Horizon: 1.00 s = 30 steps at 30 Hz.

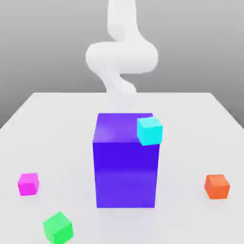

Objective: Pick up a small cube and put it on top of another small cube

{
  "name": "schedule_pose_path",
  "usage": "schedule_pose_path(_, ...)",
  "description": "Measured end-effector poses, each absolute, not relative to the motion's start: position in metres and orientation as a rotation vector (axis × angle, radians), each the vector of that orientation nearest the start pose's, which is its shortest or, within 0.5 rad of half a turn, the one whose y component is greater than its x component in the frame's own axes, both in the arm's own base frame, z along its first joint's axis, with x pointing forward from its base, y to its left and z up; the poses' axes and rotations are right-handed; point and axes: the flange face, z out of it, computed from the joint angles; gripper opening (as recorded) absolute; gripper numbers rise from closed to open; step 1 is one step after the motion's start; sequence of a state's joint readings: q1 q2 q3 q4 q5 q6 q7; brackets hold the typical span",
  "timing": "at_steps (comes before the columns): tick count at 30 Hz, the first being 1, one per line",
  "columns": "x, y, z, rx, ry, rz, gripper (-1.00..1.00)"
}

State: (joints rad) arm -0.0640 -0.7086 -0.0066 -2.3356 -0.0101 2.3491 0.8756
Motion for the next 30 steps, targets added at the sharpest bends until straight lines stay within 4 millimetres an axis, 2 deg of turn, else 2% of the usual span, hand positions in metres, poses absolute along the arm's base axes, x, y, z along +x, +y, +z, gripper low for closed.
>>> schedule_pose_path(2,0.404,-0.055,0.625,-2.381,1.397,-0.869,0.00)
schedule_pose_path(5,0.426,-0.096,0.563,-2.312,1.636,-0.758,0.00)
schedule_pose_path(7,0.433,-0.125,0.522,-2.251,1.790,-0.681,0.00)
schedule_pose_path(10,0.433,-0.167,0.458,-2.138,2.015,-0.565,0.00)
schedule_pose_path(15,0.406,-0.228,0.352,-1.893,2.364,-0.360,0.00)
schedule_pose_path(18,0.372,-0.263,0.291,-1.692,2.569,-0.232,0.00)
schedule_pose_path(20,0.345,-0.279,0.251,-1.552,2.688,-0.144,0.00)
schedule_pose_path(23,0.314,-0.285,0.199,-1.390,2.809,-0.027,0.00)
schedule_pose_path(28,0.308,-0.286,0.141,-1.354,2.835,-0.001,0.00)
schedule_pose_path(29,0.307,-0.286,0.132,-1.354,2.835,-0.001,-1.00)
schedule_pose_path(30,0.307,-0.286,0.132,-1.354,2.835,-0.001,-1.00)
